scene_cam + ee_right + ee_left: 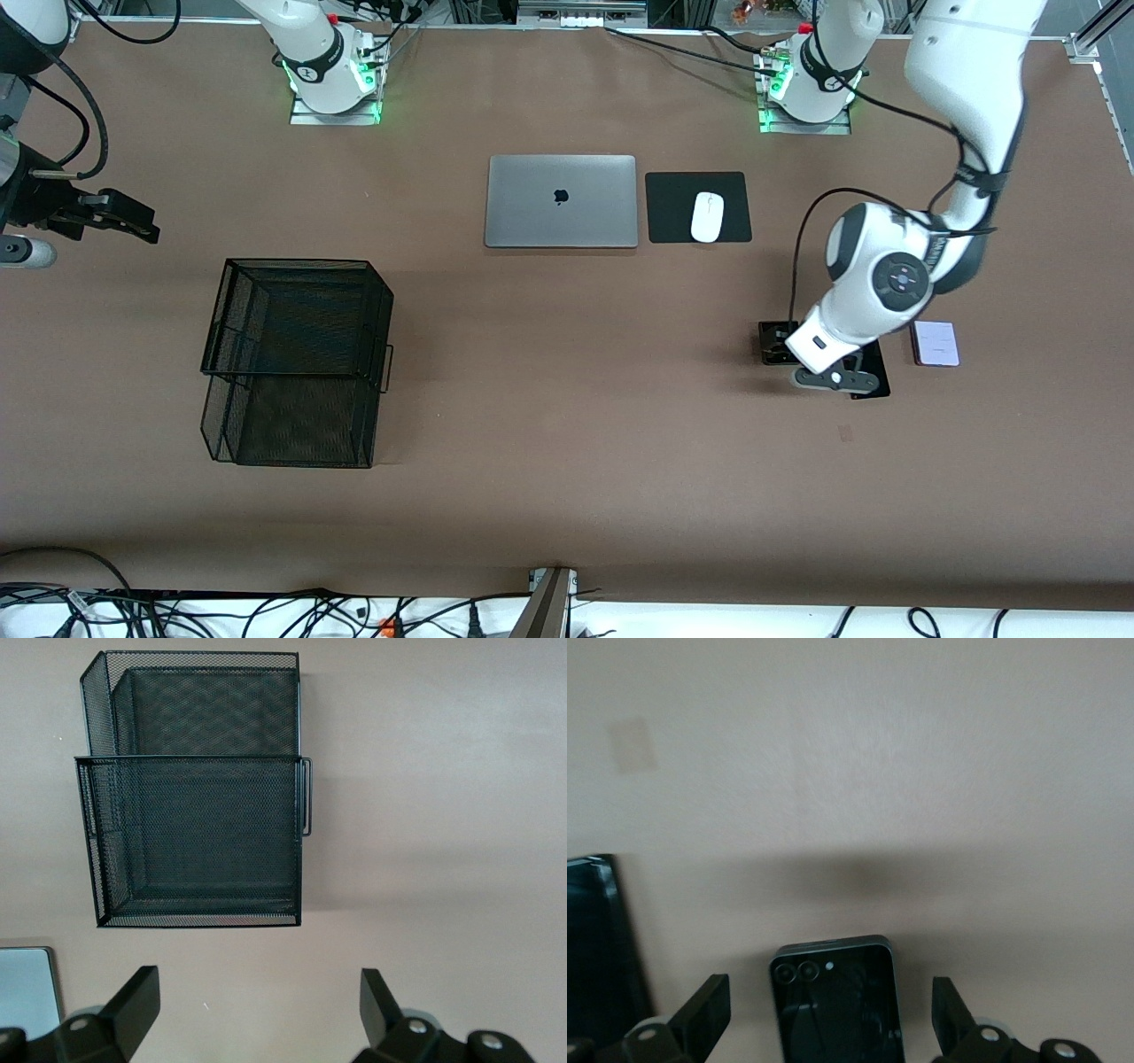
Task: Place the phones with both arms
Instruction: 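Grasp the flip phone with the left gripper and lift it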
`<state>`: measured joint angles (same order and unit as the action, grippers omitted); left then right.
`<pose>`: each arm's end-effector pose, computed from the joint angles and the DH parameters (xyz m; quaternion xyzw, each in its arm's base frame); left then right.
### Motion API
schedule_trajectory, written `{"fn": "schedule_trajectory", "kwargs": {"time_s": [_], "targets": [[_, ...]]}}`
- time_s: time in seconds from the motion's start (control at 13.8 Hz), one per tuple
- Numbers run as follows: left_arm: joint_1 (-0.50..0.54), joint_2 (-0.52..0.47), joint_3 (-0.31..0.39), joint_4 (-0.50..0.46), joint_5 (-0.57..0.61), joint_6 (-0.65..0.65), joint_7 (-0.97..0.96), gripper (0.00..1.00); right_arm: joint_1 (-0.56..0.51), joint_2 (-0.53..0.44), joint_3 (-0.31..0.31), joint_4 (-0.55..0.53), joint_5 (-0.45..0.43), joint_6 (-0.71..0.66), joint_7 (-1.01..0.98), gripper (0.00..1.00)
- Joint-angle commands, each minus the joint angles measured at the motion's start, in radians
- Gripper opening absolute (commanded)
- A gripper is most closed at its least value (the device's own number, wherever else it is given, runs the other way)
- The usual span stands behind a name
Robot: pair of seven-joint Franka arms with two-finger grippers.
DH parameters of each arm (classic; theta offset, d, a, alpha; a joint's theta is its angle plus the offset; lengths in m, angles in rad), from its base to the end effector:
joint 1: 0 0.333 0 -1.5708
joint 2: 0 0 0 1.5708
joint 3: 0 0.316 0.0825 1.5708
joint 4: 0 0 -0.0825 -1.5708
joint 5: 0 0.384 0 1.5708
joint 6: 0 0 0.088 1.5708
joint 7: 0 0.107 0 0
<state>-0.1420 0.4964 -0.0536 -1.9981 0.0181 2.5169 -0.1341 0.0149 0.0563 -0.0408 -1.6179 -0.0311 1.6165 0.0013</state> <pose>0.5993 -0.1181 0.2103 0.9993 -0.0346 0.0103 0.0091 0.5720 -0.0174 0.5745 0.9994 -0.0124 -0.0290 0.0163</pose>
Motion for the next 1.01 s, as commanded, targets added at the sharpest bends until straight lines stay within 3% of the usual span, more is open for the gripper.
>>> {"fn": "schedule_trajectory", "kwargs": {"time_s": [0.0, 0.51, 0.65, 0.72, 0.79, 0.94], "targets": [[-0.004, 0.014, 0.006, -0.044, -0.009, 0.091, -0.006, 1.0, -0.013, -0.004, 0.01, -0.005, 0.014, 0.006, -0.014, 1.0], [-0.005, 0.03, 0.0, -0.123, -0.01, 0.158, -0.022, 1.0, -0.013, -0.004, 0.01, -0.008, 0.016, 0.005, -0.014, 1.0], [-0.005, 0.03, -0.002, -0.123, -0.013, 0.155, -0.024, 0.66, -0.013, -0.004, 0.01, -0.008, 0.016, 0.005, -0.015, 1.0], [-0.005, 0.03, -0.002, -0.122, -0.015, 0.152, -0.028, 0.43, -0.013, -0.004, 0.01, -0.007, 0.016, 0.005, -0.015, 1.0], [-0.005, 0.024, -0.002, -0.113, -0.015, 0.145, -0.032, 0.29, -0.013, -0.004, 0.01, -0.007, 0.016, 0.006, -0.015, 1.0], [-0.005, 0.014, -0.005, -0.07, -0.023, 0.1, -0.035, 0.28, -0.013, -0.004, 0.01, -0.007, 0.016, 0.006, -0.015, 1.0]]}}
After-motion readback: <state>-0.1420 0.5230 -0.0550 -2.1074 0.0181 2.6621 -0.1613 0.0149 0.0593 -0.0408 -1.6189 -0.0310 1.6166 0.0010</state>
